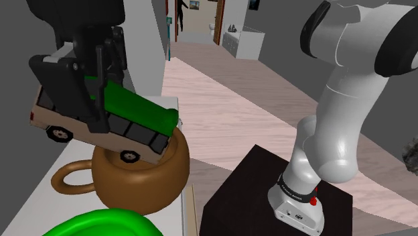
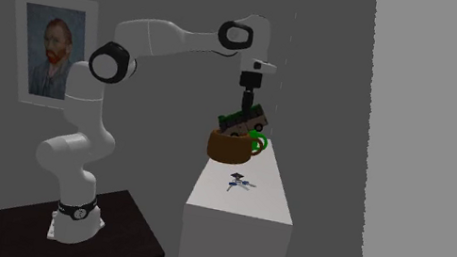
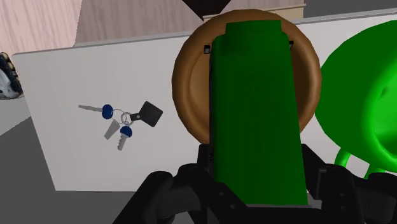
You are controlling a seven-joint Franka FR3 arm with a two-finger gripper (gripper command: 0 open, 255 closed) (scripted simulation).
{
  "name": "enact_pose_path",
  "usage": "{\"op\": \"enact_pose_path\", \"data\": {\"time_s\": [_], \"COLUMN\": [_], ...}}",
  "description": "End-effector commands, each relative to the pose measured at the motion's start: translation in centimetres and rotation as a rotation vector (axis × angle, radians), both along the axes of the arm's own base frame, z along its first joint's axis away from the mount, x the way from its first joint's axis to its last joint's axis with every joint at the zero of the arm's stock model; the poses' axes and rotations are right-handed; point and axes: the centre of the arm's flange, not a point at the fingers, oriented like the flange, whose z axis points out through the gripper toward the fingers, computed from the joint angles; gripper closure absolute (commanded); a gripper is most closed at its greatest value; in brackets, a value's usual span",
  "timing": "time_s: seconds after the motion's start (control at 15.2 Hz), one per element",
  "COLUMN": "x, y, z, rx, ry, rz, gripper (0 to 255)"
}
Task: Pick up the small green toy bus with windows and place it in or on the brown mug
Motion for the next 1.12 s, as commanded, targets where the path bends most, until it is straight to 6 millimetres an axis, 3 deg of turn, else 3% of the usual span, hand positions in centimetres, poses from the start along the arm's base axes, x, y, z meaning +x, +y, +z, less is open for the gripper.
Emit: {"op": "enact_pose_path", "data": {"time_s": [0.0,0.46,0.53,0.86,1.06], "x": [0.0,0.0,0.0,0.0,-0.3], "y": [0.0,0.0,0.0,0.0,0.1], "z": [-0.6,-0.6,-0.6,-0.6,3.4], "rx": [0.0,0.0,0.0,0.0,0.0], "ry": [0.0,0.0,0.0,0.0,0.0], "rz": [0.0,0.0,0.0,0.0,0.0], "gripper": [255,255,0,0,0]}}
